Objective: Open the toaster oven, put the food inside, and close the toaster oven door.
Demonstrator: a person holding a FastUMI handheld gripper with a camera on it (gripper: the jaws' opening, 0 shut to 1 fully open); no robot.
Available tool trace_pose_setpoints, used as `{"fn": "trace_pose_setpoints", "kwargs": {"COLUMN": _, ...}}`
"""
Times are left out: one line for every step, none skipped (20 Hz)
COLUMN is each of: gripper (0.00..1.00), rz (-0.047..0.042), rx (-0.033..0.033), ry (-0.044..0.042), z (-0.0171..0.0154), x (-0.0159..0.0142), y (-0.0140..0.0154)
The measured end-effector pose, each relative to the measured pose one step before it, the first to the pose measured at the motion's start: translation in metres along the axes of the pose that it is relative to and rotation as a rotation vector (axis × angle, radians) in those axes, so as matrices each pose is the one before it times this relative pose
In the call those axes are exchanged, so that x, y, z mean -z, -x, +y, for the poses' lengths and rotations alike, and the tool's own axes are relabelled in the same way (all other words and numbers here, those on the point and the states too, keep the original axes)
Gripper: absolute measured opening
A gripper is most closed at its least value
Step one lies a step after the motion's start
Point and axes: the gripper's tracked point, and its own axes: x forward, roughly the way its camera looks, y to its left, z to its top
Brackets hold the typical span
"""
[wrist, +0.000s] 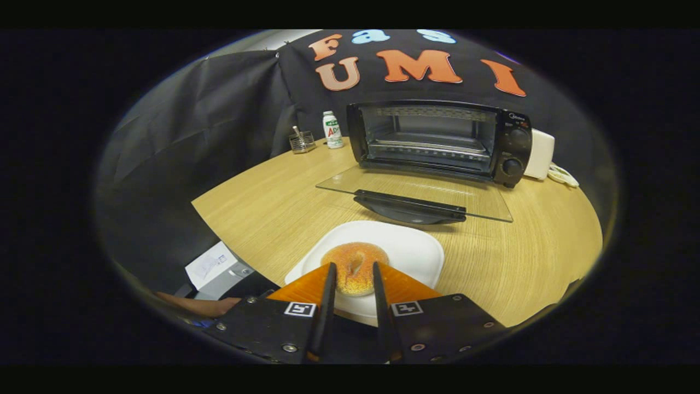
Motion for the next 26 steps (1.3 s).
{"fn": "trace_pose_setpoints", "kwargs": {"gripper": 0.36, "rz": -0.02154, "rx": 0.00042, "ry": -0.00746, "z": -0.00086, "x": -0.00789, "y": 0.00068}}
{"fn": "trace_pose_setpoints", "kwargs": {"gripper": 0.36, "rz": -0.02232, "rx": -0.00581, "ry": -0.01307, "z": 0.00045, "x": -0.00831, "y": 0.00116}}
{"fn": "trace_pose_setpoints", "kwargs": {"gripper": 0.36, "rz": -0.02589, "rx": -0.00818, "ry": -0.01665, "z": 0.00171, "x": -0.00904, "y": -0.00022}}
{"fn": "trace_pose_setpoints", "kwargs": {"gripper": 0.36, "rz": -0.02268, "rx": -0.00459, "ry": -0.00937, "z": 0.00102, "x": -0.00983, "y": -0.00160}}
{"fn": "trace_pose_setpoints", "kwargs": {"gripper": 0.35, "rz": -0.02448, "rx": -0.00003, "ry": -0.01063, "z": -0.00027, "x": -0.00986, "y": -0.00341}}
{"fn": "trace_pose_setpoints", "kwargs": {"gripper": 0.36, "rz": -0.01723, "rx": -0.00523, "ry": -0.01115, "z": 0.00026, "x": -0.00928, "y": -0.00233}}
{"fn": "trace_pose_setpoints", "kwargs": {"gripper": 0.36, "rz": -0.02676, "rx": -0.00318, "ry": -0.02040, "z": 0.00079, "x": -0.01301, "y": -0.00390}}
{"fn": "trace_pose_setpoints", "kwargs": {"gripper": 0.35, "rz": -0.02283, "rx": -0.00884, "ry": -0.01851, "z": 0.00195, "x": -0.01099, "y": -0.00353}}
{"fn": "trace_pose_setpoints", "kwargs": {"gripper": 0.35, "rz": -0.02969, "rx": -0.01051, "ry": -0.02176, "z": 0.00235, "x": -0.01305, "y": -0.00471}}
{"fn": "trace_pose_setpoints", "kwargs": {"gripper": 0.36, "rz": -0.02394, "rx": -0.01529, "ry": -0.02059, "z": 0.00402, "x": -0.01127, "y": -0.00550}}
{"fn": "trace_pose_setpoints", "kwargs": {"gripper": 0.35, "rz": -0.02398, "rx": -0.00936, "ry": -0.02383, "z": 0.00270, "x": -0.01088, "y": -0.00641}}
{"fn": "trace_pose_setpoints", "kwargs": {"gripper": 0.35, "rz": -0.02105, "rx": -0.01080, "ry": -0.02358, "z": 0.00161, "x": -0.00979, "y": -0.00771}}
{"fn": "trace_pose_setpoints", "kwargs": {"gripper": 0.35, "rz": -0.01620, "rx": -0.00299, "ry": -0.03139, "z": 0.00100, "x": -0.00818, "y": -0.00890}}
{"fn": "trace_pose_setpoints", "kwargs": {"gripper": 0.35, "rz": -0.01536, "rx": -0.00296, "ry": -0.03357, "z": 0.00039, "x": -0.00628, "y": -0.00687}}
{"fn": "trace_pose_setpoints", "kwargs": {"gripper": 0.35, "rz": -0.01759, "rx": 0.00166, "ry": -0.03733, "z": 0.00049, "x": -0.00770, "y": -0.00822}}
{"fn": "trace_pose_setpoints", "kwargs": {"gripper": 0.35, "rz": -0.01536, "rx": 0.00738, "ry": -0.03042, "z": -0.00186, "x": -0.00577, "y": -0.00727}}
{"fn": "trace_pose_setpoints", "kwargs": {"gripper": 0.35, "rz": -0.02110, "rx": 0.01391, "ry": -0.04004, "z": -0.00333, "x": -0.00843, "y": -0.00832}}
{"fn": "trace_pose_setpoints", "kwargs": {"gripper": 0.35, "rz": -0.01123, "rx": 0.01186, "ry": -0.04274, "z": -0.00258, "x": -0.00508, "y": -0.00843}}
{"fn": "trace_pose_setpoints", "kwargs": {"gripper": 0.35, "rz": -0.02545, "rx": 0.00376, "ry": -0.05136, "z": -0.00189, "x": -0.00812, "y": -0.00890}}
{"fn": "trace_pose_setpoints", "kwargs": {"gripper": 0.35, "rz": 0.00172, "rx": 0.00987, "ry": -0.04562, "z": -0.00106, "x": -0.00219, "y": -0.00933}}
{"fn": "trace_pose_setpoints", "kwargs": {"gripper": 0.35, "rz": -0.00151, "rx": 0.00789, "ry": -0.04763, "z": -0.00190, "x": -0.00314, "y": -0.00863}}
{"fn": "trace_pose_setpoints", "kwargs": {"gripper": 0.35, "rz": -0.01017, "rx": 0.00614, "ry": -0.02997, "z": -0.00044, "x": -0.00277, "y": -0.00624}}
{"fn": "trace_pose_setpoints", "kwargs": {"gripper": 0.35, "rz": -0.01759, "rx": 0.01077, "ry": -0.02089, "z": -0.00132, "x": -0.00473, "y": -0.00731}}
{"fn": "trace_pose_setpoints", "kwargs": {"gripper": 0.35, "rz": -0.01676, "rx": 0.02222, "ry": -0.02578, "z": -0.00289, "x": -0.00503, "y": -0.00387}}
{"fn": "trace_pose_setpoints", "kwargs": {"gripper": 0.35, "rz": -0.01312, "rx": 0.01288, "ry": -0.03316, "z": -0.00250, "x": -0.00369, "y": -0.00560}}
{"fn": "trace_pose_setpoints", "kwargs": {"gripper": 0.35, "rz": -0.00659, "rx": 0.01164, "ry": -0.02743, "z": -0.00153, "x": -0.00140, "y": -0.00323}}
